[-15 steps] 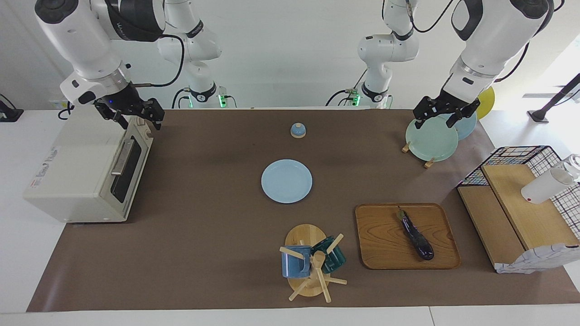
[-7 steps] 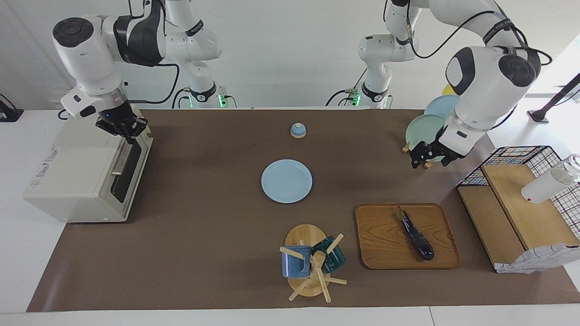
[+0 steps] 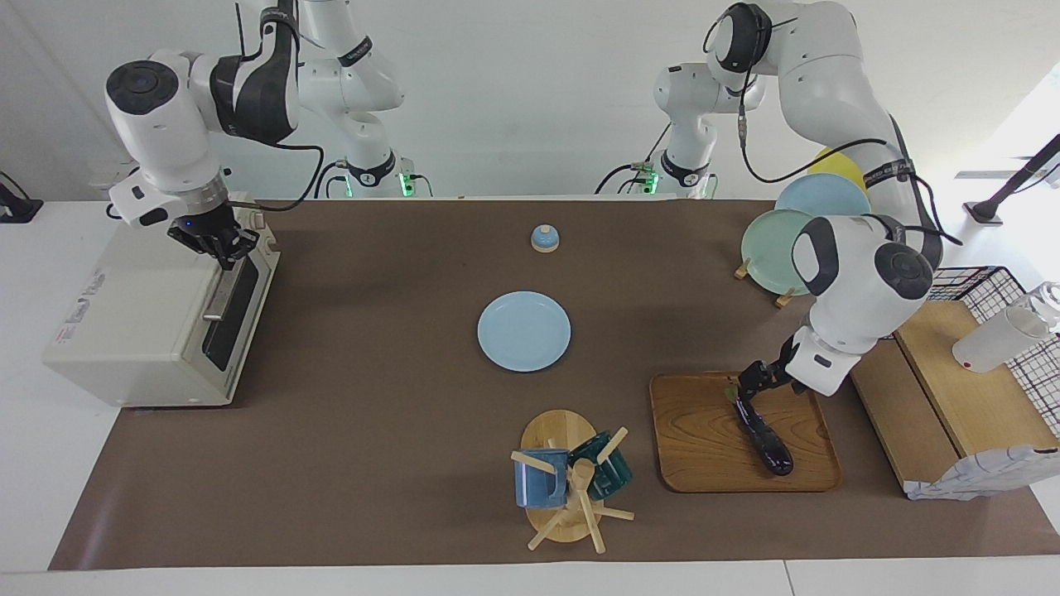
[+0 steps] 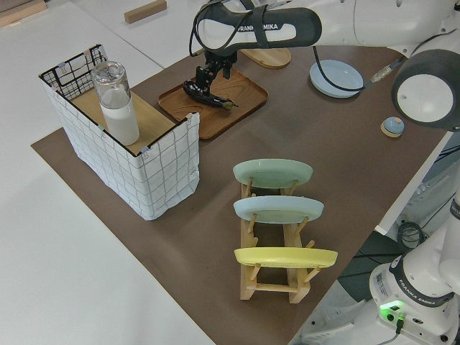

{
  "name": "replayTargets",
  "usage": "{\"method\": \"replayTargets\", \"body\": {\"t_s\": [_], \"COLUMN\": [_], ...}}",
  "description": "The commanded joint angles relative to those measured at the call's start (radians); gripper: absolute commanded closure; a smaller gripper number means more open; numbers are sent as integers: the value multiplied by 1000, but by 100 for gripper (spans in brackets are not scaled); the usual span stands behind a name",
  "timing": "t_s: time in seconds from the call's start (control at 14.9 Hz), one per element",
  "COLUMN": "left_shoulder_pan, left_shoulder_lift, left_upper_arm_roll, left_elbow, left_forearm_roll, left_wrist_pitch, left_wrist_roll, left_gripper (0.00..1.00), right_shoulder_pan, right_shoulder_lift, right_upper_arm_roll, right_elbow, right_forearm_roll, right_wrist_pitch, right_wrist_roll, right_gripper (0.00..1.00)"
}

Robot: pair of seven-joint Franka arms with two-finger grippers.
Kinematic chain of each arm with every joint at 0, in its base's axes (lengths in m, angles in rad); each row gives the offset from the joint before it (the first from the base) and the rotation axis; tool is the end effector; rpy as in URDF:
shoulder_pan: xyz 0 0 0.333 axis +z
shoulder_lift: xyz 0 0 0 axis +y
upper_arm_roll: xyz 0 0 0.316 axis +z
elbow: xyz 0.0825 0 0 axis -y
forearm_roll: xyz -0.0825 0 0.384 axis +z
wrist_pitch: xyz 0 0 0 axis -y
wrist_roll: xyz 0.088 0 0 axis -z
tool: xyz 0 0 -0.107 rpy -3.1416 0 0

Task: Put eggplant into oven
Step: 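Grasp the eggplant with the left gripper while the right gripper reaches the oven door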

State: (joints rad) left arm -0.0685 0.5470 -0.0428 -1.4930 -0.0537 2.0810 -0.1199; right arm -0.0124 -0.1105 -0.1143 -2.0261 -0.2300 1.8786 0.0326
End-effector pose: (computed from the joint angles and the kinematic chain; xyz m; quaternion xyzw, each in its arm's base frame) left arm 0.7028 -0.0763 0.3570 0.9990 0.0203 0.0165 0.0369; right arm 0.5147 -0.0846 0.4951 0.9937 -0.0419 -0.0233 0.1015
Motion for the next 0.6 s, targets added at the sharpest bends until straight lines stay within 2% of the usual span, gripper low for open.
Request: {"method": "replayTargets", "body": {"t_s": [0.0,0.2,0.33,0.47,0.54], "left_shoulder_pan": [3,3,-1,-10,-14], "left_shoulder_lift": [57,62,59,56,54], "left_upper_arm_roll": [1,3,4,7,14], "left_elbow": [33,-16,-61,-75,-76], "left_forearm_roll": [-41,-34,-32,-32,-31], "left_wrist_pitch": [127,209,247,257,255], "left_wrist_roll": [-21,-21,-23,-21,-21], "left_gripper": [0,2,7,8,12], "right_shoulder_pan": [-21,-35,-49,-52,-52], "right_shoulder_lift": [-5,-3,-3,-3,-3], "right_upper_arm_roll": [7,7,7,7,7], "right_elbow": [-28,-43,-54,-57,-57], "right_forearm_roll": [-26,-25,-26,-25,-25], "right_wrist_pitch": [43,56,70,71,71], "right_wrist_roll": [10,1,-8,-6,-6], "right_gripper": [100,100,100,100,100]}}
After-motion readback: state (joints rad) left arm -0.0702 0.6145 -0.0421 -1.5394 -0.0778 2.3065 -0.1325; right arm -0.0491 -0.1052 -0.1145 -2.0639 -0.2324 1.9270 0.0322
